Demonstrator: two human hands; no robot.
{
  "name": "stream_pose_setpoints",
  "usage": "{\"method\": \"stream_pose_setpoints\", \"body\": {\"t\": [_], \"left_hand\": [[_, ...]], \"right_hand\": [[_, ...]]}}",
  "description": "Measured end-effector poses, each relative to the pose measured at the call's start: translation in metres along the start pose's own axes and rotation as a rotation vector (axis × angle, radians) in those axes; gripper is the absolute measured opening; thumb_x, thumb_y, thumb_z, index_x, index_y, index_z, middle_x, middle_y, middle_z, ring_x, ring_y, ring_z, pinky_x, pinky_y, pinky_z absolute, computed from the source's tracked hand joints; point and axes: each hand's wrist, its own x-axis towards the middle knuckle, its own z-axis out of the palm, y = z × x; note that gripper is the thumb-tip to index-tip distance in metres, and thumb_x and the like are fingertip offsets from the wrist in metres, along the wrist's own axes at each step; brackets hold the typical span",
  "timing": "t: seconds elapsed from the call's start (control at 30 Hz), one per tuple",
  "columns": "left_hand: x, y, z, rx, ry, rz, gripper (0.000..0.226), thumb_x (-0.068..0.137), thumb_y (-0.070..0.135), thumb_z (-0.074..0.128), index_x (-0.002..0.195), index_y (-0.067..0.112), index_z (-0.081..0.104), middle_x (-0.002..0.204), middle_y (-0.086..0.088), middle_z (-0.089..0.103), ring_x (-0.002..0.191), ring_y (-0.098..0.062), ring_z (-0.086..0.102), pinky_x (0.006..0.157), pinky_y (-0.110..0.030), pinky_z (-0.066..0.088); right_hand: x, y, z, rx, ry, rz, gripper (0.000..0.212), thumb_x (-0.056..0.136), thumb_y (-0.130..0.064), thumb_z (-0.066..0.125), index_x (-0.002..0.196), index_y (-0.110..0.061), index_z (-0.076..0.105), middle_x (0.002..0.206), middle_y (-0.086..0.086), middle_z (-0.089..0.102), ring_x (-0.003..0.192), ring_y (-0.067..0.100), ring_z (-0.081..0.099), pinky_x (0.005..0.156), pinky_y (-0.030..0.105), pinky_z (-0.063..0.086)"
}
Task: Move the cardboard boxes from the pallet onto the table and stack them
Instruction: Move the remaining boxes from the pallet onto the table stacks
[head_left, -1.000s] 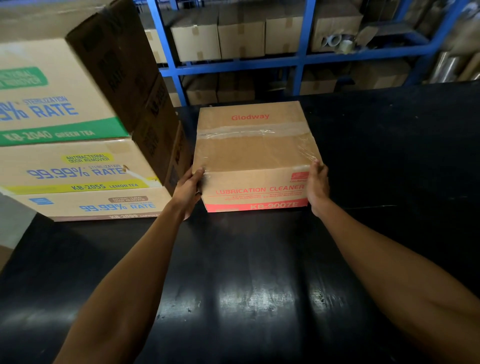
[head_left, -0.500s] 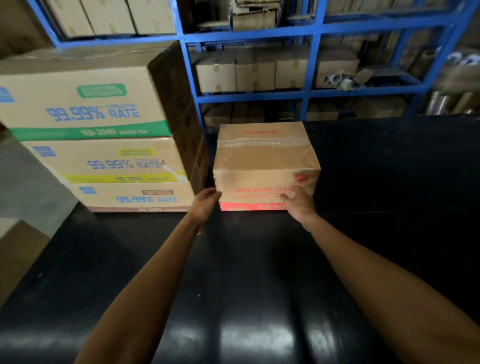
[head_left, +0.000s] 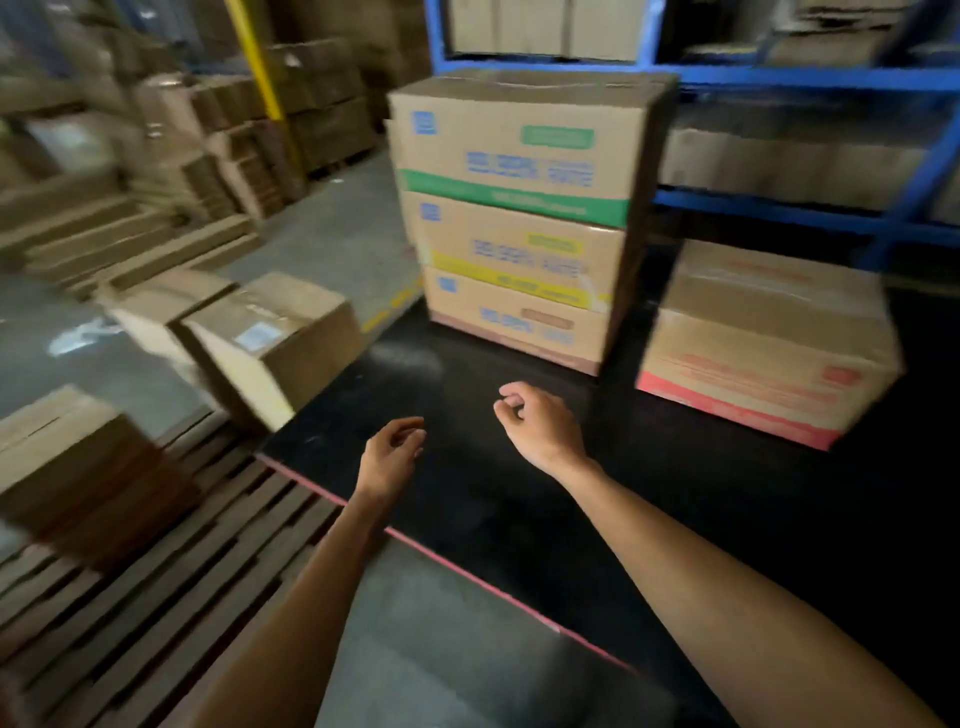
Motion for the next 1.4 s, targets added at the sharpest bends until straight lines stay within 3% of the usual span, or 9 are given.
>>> {"method": "stream_pose_setpoints", "body": {"t": [0.1,0.33,0.53,0.67,0.77,0.93,1.17,1.27,1.4], "left_hand": [[-0.020,-0.029,-0.086,0.009,0.188,-0.029,0.024,0.098,0.015,0.059,0.121,0.014,0.066,0.105,-0.001,0.069,0.096,-0.016,0.065,0.088,-0.031,0.055],[-0.049,-0.105,-0.287,0.026,0.420,-0.116,0.024,0.099,0.021,0.059,0.123,0.023,0.064,0.112,0.002,0.068,0.093,-0.006,0.064,0.064,-0.013,0.049],[-0.038,-0.156,-0.425,0.010,0.532,-0.217,0.024,0.099,0.023,0.058,0.123,0.025,0.063,0.115,-0.005,0.069,0.095,-0.014,0.064,0.067,-0.020,0.046],[-0.018,-0.179,-0.490,0.008,0.545,-0.241,0.024,0.099,0.023,0.057,0.123,0.023,0.063,0.113,-0.003,0.067,0.100,-0.016,0.064,0.070,-0.022,0.047],[0.011,-0.196,-0.530,-0.033,0.566,-0.276,0.028,0.100,0.022,0.057,0.127,0.018,0.062,0.115,-0.002,0.068,0.106,-0.017,0.063,0.085,-0.030,0.052],[0.072,-0.220,-0.586,-0.079,0.572,-0.317,0.030,0.100,0.023,0.057,0.129,0.016,0.061,0.115,-0.003,0.068,0.106,-0.018,0.063,0.095,-0.036,0.053],[0.159,-0.250,-0.675,-0.129,0.581,-0.417,0.032,0.100,0.026,0.057,0.131,0.019,0.059,0.121,-0.005,0.067,0.112,-0.022,0.064,0.100,-0.048,0.053],[0.203,-0.264,-0.717,-0.149,0.619,-0.485,0.031,0.101,0.021,0.056,0.130,0.013,0.060,0.116,-0.007,0.067,0.106,-0.022,0.066,0.095,-0.046,0.055],[0.266,-0.293,-0.776,-0.181,0.662,-0.534,0.027,0.101,0.016,0.055,0.128,0.013,0.057,0.107,-0.002,0.065,0.091,-0.009,0.062,0.071,-0.023,0.051]], "right_hand": [[0.007,-0.057,0.063,-0.013,-0.132,-0.105,0.030,0.095,-0.042,0.053,0.120,-0.031,0.063,0.112,-0.014,0.070,0.109,0.017,0.064,0.092,0.037,0.051],[0.021,-0.185,0.221,-0.030,-0.407,-0.288,0.033,0.095,-0.044,0.055,0.122,-0.026,0.063,0.118,-0.007,0.070,0.109,0.019,0.065,0.092,0.040,0.052],[0.032,-0.282,0.348,-0.032,-0.575,-0.359,0.035,0.099,-0.044,0.051,0.127,-0.025,0.059,0.121,-0.009,0.066,0.094,0.018,0.065,0.076,0.032,0.051],[0.045,-0.333,0.406,-0.102,-0.638,-0.406,0.040,0.101,-0.044,0.046,0.135,-0.025,0.054,0.127,-0.006,0.064,0.112,0.020,0.060,0.086,0.035,0.050],[0.067,-0.368,0.453,-0.144,-0.663,-0.393,0.042,0.101,-0.045,0.045,0.136,-0.025,0.052,0.130,-0.007,0.062,0.118,0.020,0.056,0.087,0.034,0.048],[0.119,-0.413,0.531,-0.187,-0.687,-0.381,0.043,0.100,-0.046,0.044,0.138,-0.024,0.051,0.132,-0.005,0.061,0.119,0.021,0.055,0.080,0.033,0.045],[0.209,-0.457,0.619,-0.221,-0.755,-0.340,0.045,0.100,-0.047,0.044,0.139,-0.024,0.048,0.132,-0.003,0.060,0.120,0.021,0.055,0.090,0.042,0.052],[0.246,-0.479,0.652,-0.218,-0.771,-0.321,0.046,0.101,-0.046,0.045,0.141,-0.023,0.046,0.135,-0.003,0.058,0.123,0.021,0.053,0.091,0.039,0.049],[0.289,-0.514,0.710,-0.223,-0.815,-0.266,0.050,0.101,-0.046,0.045,0.146,-0.026,0.040,0.145,-0.001,0.051,0.130,0.024,0.050,0.096,0.040,0.048]]}}
